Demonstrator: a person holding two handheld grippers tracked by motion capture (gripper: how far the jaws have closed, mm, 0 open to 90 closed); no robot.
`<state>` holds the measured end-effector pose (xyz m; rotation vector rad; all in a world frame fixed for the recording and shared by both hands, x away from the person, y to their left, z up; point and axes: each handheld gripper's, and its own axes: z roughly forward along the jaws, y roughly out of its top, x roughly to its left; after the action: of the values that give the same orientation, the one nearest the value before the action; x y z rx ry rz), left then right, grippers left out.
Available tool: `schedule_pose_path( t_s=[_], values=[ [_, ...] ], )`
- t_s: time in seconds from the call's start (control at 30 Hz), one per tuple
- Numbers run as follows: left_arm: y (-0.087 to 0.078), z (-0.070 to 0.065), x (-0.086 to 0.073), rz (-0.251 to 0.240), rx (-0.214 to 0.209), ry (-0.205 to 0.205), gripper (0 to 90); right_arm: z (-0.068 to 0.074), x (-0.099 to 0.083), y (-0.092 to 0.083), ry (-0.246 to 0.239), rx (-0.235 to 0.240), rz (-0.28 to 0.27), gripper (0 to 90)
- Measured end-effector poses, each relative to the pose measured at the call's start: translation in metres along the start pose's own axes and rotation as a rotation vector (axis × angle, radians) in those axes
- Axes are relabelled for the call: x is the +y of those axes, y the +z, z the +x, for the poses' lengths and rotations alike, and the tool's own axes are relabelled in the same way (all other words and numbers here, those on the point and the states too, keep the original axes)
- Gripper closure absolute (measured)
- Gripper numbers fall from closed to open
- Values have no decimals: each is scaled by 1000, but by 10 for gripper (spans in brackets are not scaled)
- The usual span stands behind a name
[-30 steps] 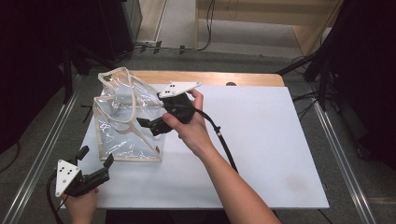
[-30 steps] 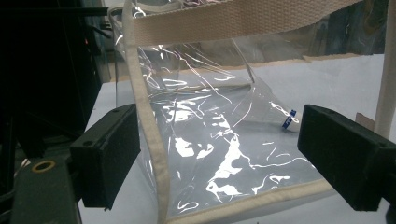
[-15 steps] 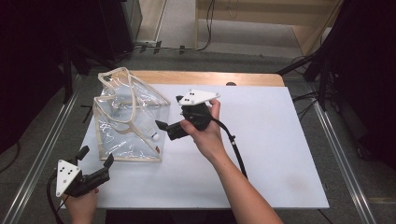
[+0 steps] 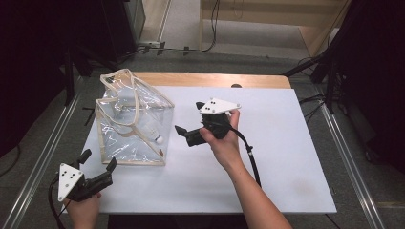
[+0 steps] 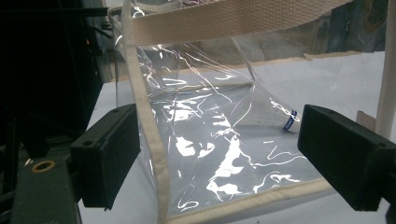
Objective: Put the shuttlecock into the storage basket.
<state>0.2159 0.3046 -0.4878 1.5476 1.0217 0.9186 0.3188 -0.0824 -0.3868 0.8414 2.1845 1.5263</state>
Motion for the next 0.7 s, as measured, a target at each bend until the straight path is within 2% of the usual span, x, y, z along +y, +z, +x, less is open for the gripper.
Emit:
schedule_pose_path(
  t_s=[0.4, 0.7],
  values=[
    [0, 0, 0, 1, 1, 1, 137, -16, -20, -17, 27, -21, -7, 0],
    [0, 0, 0, 2, 3, 1, 137, -29, -37, -31, 47, -65, -2, 0]
  ],
)
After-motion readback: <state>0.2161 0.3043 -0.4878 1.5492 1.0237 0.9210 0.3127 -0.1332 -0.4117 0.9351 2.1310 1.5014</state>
